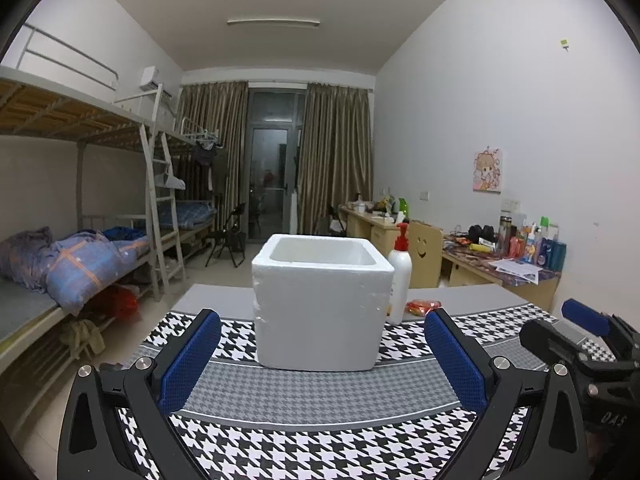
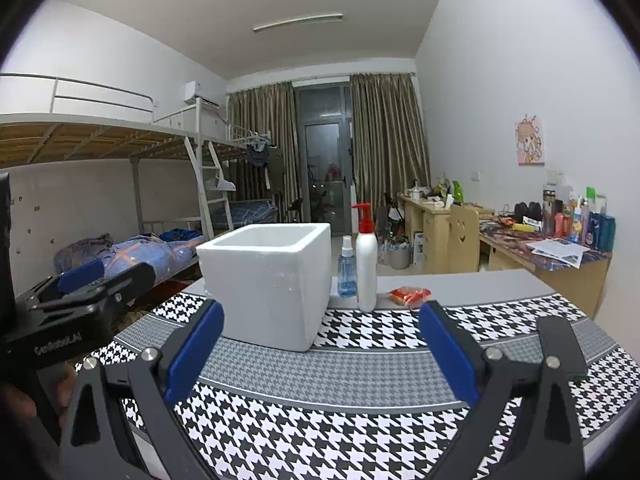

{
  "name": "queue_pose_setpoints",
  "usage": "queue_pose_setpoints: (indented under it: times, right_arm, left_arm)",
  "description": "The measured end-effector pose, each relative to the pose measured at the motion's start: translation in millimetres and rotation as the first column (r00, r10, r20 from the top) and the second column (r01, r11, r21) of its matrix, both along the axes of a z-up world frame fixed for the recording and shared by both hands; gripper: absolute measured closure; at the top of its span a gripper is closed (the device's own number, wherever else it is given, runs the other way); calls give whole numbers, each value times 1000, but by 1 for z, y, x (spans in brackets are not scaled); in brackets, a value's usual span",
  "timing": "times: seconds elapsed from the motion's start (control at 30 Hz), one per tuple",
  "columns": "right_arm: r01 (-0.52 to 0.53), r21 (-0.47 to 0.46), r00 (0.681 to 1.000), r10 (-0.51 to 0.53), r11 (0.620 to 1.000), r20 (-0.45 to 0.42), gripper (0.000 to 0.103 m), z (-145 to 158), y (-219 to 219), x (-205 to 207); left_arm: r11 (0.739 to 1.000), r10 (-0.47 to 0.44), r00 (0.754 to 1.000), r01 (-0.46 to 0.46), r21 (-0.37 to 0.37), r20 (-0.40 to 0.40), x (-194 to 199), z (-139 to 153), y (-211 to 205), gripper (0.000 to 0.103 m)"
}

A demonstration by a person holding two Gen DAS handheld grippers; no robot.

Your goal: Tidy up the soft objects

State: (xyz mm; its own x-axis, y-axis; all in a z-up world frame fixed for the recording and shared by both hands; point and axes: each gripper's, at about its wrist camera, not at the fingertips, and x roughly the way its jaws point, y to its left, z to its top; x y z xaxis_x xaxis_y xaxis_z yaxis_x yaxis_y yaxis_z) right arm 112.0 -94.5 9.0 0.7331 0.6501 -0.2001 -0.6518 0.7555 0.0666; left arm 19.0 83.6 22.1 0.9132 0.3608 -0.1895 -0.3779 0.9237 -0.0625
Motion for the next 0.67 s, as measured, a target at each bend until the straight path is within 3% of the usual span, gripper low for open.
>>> queue_pose_setpoints:
  times: [0.67]
  right_arm:
    - [7,-9,1000,-7,1000,-7,3,-5,2,-1]
  left_arm:
    - [1000,-22,999,22,1,-37,1,-16,-3,1]
